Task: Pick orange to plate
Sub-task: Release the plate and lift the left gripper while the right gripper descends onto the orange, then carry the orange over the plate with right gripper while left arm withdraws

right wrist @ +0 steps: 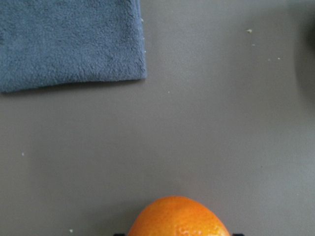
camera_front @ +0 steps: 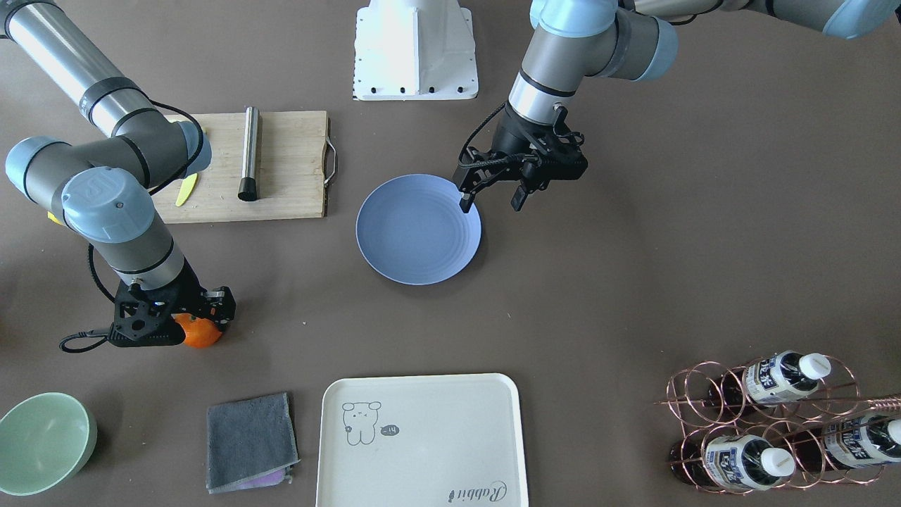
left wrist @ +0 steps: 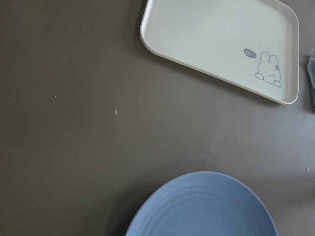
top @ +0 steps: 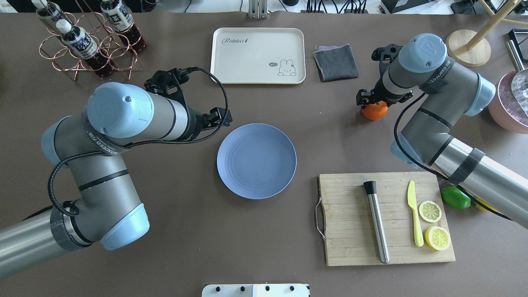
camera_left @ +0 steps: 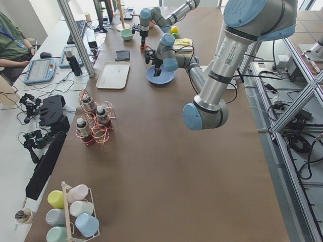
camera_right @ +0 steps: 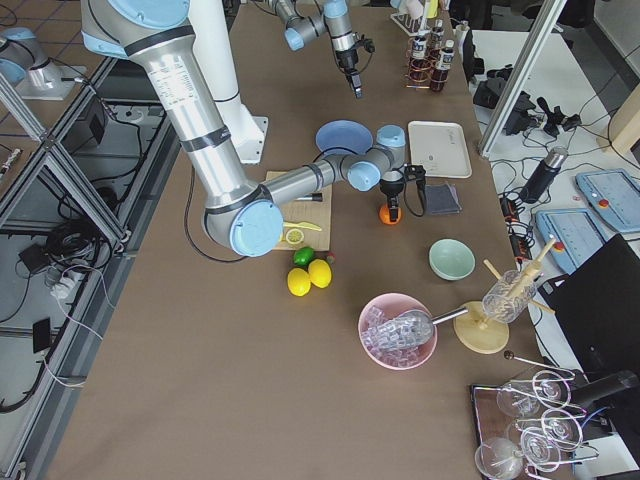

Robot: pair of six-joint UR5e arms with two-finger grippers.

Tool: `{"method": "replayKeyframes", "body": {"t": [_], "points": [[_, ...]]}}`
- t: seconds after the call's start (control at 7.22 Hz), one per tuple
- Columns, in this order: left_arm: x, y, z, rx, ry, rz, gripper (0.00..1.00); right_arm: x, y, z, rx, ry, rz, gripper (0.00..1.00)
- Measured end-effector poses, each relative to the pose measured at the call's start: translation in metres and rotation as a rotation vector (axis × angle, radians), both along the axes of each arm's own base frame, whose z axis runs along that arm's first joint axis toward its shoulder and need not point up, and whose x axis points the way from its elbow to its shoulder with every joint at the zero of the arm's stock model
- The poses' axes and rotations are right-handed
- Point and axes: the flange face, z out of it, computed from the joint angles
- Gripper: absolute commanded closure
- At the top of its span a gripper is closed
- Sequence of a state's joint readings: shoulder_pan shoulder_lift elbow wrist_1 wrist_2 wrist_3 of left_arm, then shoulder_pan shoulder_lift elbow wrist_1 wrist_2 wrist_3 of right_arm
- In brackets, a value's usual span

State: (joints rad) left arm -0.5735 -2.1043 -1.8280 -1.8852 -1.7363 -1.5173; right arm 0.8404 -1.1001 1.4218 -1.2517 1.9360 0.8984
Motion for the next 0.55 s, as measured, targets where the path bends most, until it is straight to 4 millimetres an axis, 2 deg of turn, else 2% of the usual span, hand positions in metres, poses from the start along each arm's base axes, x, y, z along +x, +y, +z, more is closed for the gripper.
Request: {"method": "replayKeyframes", "body": {"t": [0.14,0.28,0.55], "points": [[-0.001,-0.001,-0.001,0.001,0.001,-0.001,0.02,0.0,-0.002,-0.007,0.006,-0.006,0.002,1.0],[-0.006,-0.006,-0.002,-0.001,0.004,0.002,0.02,0.003,-0.009,-0.023,0.016,-0.024,0.008,1.0],[-0.035,-0.029,0.007,0.052,-0.028,0.049,0.02,-0.002,-0.019,-0.069,0.047,-0.076,0.01,1.0]]}}
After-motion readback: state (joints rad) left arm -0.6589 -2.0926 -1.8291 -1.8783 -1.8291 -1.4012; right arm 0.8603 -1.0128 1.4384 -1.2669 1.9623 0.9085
